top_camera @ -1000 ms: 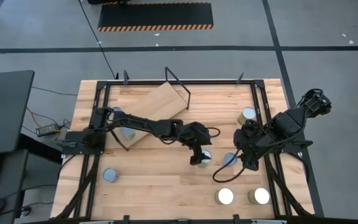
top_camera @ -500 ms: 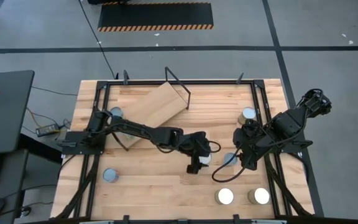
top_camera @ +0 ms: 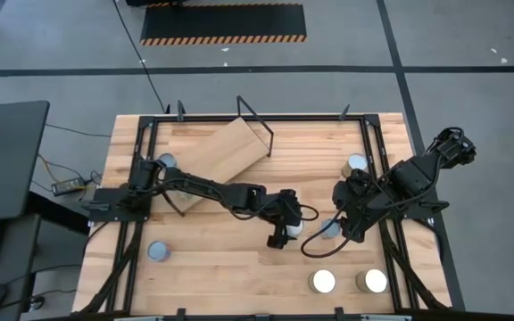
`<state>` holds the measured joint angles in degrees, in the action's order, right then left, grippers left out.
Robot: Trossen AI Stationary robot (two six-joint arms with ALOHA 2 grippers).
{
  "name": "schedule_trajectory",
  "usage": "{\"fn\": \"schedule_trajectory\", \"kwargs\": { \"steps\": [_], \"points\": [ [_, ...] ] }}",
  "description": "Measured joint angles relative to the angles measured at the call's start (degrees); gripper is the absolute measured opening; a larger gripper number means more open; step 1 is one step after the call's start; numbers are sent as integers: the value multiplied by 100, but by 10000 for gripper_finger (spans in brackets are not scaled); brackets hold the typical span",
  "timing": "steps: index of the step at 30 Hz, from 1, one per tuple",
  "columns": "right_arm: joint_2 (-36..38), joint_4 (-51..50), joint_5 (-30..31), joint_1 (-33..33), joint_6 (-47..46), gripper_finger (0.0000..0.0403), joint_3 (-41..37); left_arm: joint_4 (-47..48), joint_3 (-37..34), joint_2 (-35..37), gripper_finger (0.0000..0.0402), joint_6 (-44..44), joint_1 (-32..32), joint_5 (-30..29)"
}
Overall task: Pick and place cans onto a shelf
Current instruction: Put the top canned pears on the shelf
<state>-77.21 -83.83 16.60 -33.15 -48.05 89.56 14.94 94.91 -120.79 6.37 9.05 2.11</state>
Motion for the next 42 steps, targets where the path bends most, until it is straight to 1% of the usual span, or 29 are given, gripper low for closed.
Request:
{"fn": "schedule_trajectory", "kwargs": {
  "steps": [3, 11, 15, 18, 23, 24, 27, 29, 30, 32, 36, 39, 41, 42],
  "points": [
    [-2, 46, 38, 0, 1, 340, 0, -33, 5, -75, 398, 183, -1, 8],
    [-4, 173, 48, 70, -32, 340, -5, -131, -7, -435, 398, 186, -21, 68],
    [-4, 195, 50, 70, -116, 340, -7, -49, -10, -487, 390, 184, -20, 62],
    [-4, 196, 93, 70, -148, 340, -7, -106, -7, -487, 372, 188, -26, 30],
    [-4, 194, 305, 76, -18, 340, -7, -76, -7, -474, 314, 165, -105, -182],
    [-4, 194, 346, 79, 22, 340, -7, 20, -7, -428, 310, 130, -131, -278],
    [-4, 191, 360, 146, 52, 340, -7, 373, -11, -131, 310, -281, -237, -396],
    [-4, 192, 352, 213, 55, 340, -7, 683, -10, 275, 310, -550, -290, -421],
    [-4, 190, 354, 247, 62, 340, -7, 873, -3, 498, 310, -681, -304, -557],
    [-4, 192, 382, 328, 66, 340, -7, 1386, 11, 928, 310, -915, -340, -1040],
    [-4, 210, 489, 490, 67, 340, -7, 2790, -4, 1605, 318, -1362, -502, -1974],
    [-4, 242, 487, 571, 66, 340, -4, 3578, -90, 2095, 316, -1787, -748, -2392],
    [-4, 304, 481, 581, 61, 340, -2, 3841, -359, 2401, 311, -2032, -910, -2569],
    [-4, 330, 483, 582, 24, 340, -2, 3826, -566, 2585, 311, -2119, -999, -2581]
  ]
}}
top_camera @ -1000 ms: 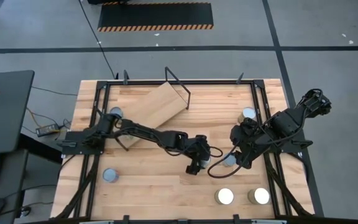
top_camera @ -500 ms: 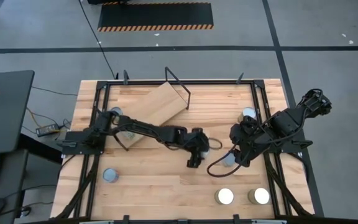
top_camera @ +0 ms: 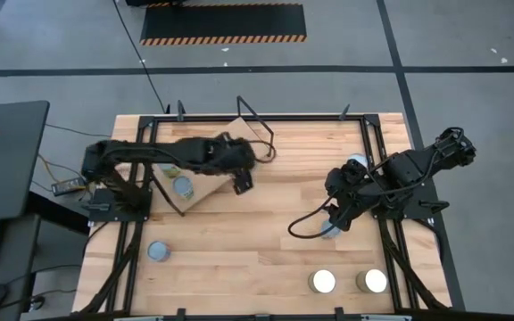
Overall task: Pick and place cans onto a shelf
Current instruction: Put the top canned pears on the shelf
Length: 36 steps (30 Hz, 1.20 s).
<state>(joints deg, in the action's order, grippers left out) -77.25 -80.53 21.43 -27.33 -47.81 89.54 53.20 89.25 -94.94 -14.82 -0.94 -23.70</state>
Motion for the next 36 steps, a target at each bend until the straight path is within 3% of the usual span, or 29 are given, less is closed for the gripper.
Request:
{"fn": "schedule_trajectory", "kwargs": {
  "steps": [9, 14, 24, 36],
  "points": [
    [2, 225, -153, -303, -616, 340, 3, -949, -2811, 2057, 315, -257, -907, 93],
    [0, 337, -131, -429, -783, 340, 4, -1791, -3875, 2854, 315, 303, -1816, 743],
    [0, 509, -111, -433, -820, 340, 4, -1846, -4326, 3168, 317, 1802, -3506, 1838],
    [0, 544, 191, -402, -809, 340, 4, -2069, -4717, 3161, 329, 1642, -3907, 2196]
  ]
}}
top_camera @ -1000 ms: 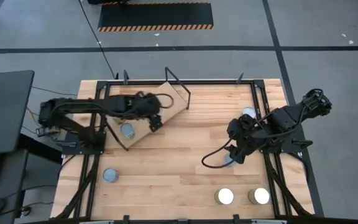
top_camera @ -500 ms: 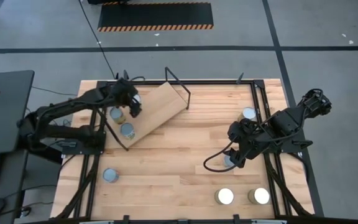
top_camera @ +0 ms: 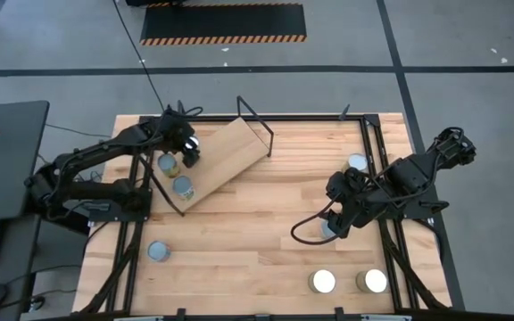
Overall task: Pick and place cans onto a shelf
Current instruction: Put the top canned pears on the shelf, then put the canned pears on the shelf
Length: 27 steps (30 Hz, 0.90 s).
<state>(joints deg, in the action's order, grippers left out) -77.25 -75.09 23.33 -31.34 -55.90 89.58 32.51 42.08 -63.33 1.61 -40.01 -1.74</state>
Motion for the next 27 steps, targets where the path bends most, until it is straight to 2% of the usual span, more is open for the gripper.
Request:
{"fn": "schedule_trajectory", "kwargs": {
  "steps": [7, 17, 23, 27],
  "points": [
    [0, 143, -131, 8, -9, 340, 0, -117, -39, 0, 349, -31, 0, -181],
    [0, 329, -189, 8, 7, 340, 0, -70, -6, 0, 353, 83, 0, -229],
    [0, 328, -192, 8, 9, 340, 0, 86, 290, 0, 353, 48, 11, -227],
    [0, 302, -181, 24, 37, 340, -1, 512, 749, -1, 353, 20, 12, -215]
  ]
}}
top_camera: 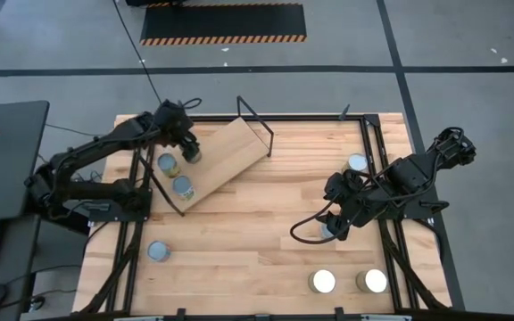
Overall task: Pick and place cans onto a shelf
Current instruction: Put the canned pears on the shelf
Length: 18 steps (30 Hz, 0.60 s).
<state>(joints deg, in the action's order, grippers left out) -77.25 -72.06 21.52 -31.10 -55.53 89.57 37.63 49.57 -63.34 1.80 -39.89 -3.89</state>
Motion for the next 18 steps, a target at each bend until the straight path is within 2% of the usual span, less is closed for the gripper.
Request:
{"fn": "schedule_trajectory", "kwargs": {
  "steps": [3, 5, 9, 10, 14, 18],
  "points": [
    [0, -225, 188, 122, -354, 340, -1, 396, 446, -2, 353, -95, 4, 150],
    [0, -657, 520, 302, -861, 340, -1, 580, 738, -2, 353, -280, 40, 324],
    [4, -1853, 1180, 755, -1672, 340, -8, 522, 1299, 66, 353, -853, 247, 952],
    [32, -1816, 1213, 920, -1729, 340, -47, 469, 1408, 82, 353, -1108, 351, 1060],
    [311, -1451, 1278, 1613, -1699, 340, -476, 481, 1636, 105, 353, -1775, 1030, 1159],
    [326, -1782, 1503, 2171, -2450, 341, -1112, 439, 1650, 158, 353, -1963, 1880, 964]
  ]
}}
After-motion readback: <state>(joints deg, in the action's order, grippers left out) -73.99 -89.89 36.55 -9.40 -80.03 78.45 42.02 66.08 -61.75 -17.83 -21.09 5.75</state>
